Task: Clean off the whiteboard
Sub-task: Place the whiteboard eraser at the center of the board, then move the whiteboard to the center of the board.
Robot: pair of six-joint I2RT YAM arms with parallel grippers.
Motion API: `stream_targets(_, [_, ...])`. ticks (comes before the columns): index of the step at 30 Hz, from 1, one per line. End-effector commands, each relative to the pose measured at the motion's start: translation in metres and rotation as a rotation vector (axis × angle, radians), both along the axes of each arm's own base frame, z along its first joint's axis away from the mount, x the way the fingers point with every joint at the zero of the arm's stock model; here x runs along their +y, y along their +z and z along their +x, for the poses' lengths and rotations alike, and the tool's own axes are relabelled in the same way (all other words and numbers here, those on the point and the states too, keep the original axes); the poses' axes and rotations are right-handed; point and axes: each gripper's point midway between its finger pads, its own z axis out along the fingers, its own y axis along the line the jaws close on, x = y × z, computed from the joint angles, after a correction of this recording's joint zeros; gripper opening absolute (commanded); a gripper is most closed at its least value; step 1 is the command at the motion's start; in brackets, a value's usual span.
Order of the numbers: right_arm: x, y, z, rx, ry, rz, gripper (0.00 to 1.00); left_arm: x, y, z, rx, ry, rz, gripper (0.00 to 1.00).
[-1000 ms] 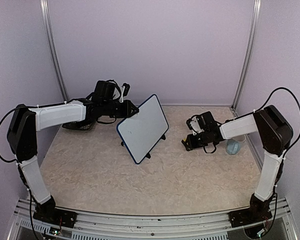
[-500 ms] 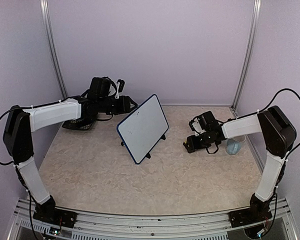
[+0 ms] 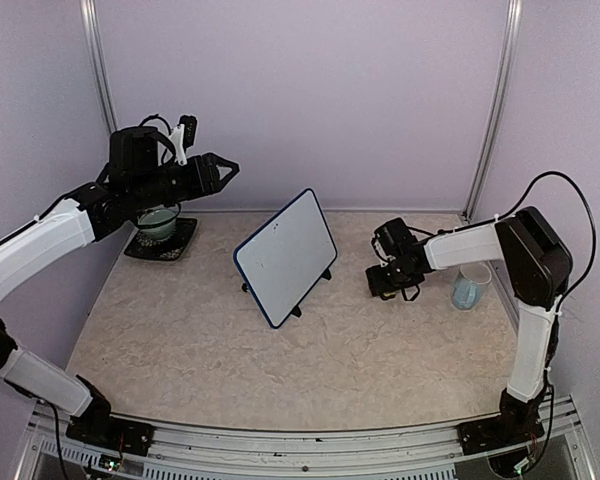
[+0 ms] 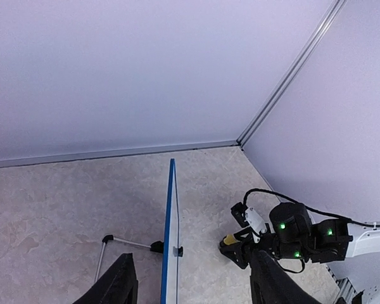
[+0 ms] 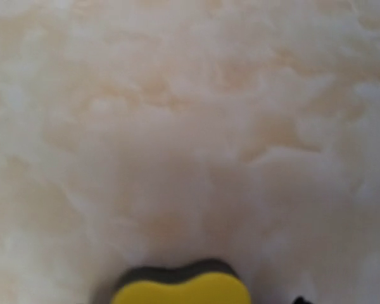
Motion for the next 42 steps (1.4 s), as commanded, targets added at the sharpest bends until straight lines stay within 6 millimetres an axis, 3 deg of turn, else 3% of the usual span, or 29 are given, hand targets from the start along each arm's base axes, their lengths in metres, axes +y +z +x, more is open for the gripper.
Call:
stream_targets(1, [0.001,-0.051,-0.040,0.161,0.062,-0.107,0.69,0.018,-0.017,-0.007,0.036,0.043,0.036,0.60])
stream_targets(5, [0.024,-0.036,-0.040,0.138,0.113,-0.064,0.69,0.028,-0.024,-0.014,0.048,0.058,0.041,0.61])
stream_targets(9, [0.030,0.003,-0.019,0.022,0.119,-0.072,0.70,0.036,-0.029,-0.020,0.054,0.071,0.038,0.61])
stream_targets(12, [0.053,0.038,-0.008,-0.069,0.232,-0.008,0.70,0.041,-0.031,-0.024,0.056,0.081,0.041,0.62])
stream_targets(15, [0.072,0.057,0.001,-0.125,0.331,0.017,0.70,0.046,-0.032,-0.028,0.060,0.092,0.049,0.67])
stream_targets(20, [0.097,0.056,0.017,-0.145,0.430,0.033,0.70,0.055,-0.035,-0.034,0.069,0.119,0.065,0.80])
stream_targets(23, [0.108,0.052,0.029,-0.155,0.458,0.044,0.69,0.060,-0.038,-0.038,0.075,0.136,0.069,0.98])
stream_targets(26, [0.118,0.045,0.034,-0.135,0.483,0.054,0.68,0.067,-0.041,-0.042,0.083,0.156,0.080,0.99])
stream_targets(33, [0.124,0.032,0.022,-0.110,0.545,0.088,0.63,0.085,-0.048,-0.048,0.089,0.199,0.088,0.99])
stream_targets(42, [0.135,0.005,0.028,-0.088,0.573,0.102,0.57,0.087,-0.053,-0.045,0.100,0.210,0.071,0.99])
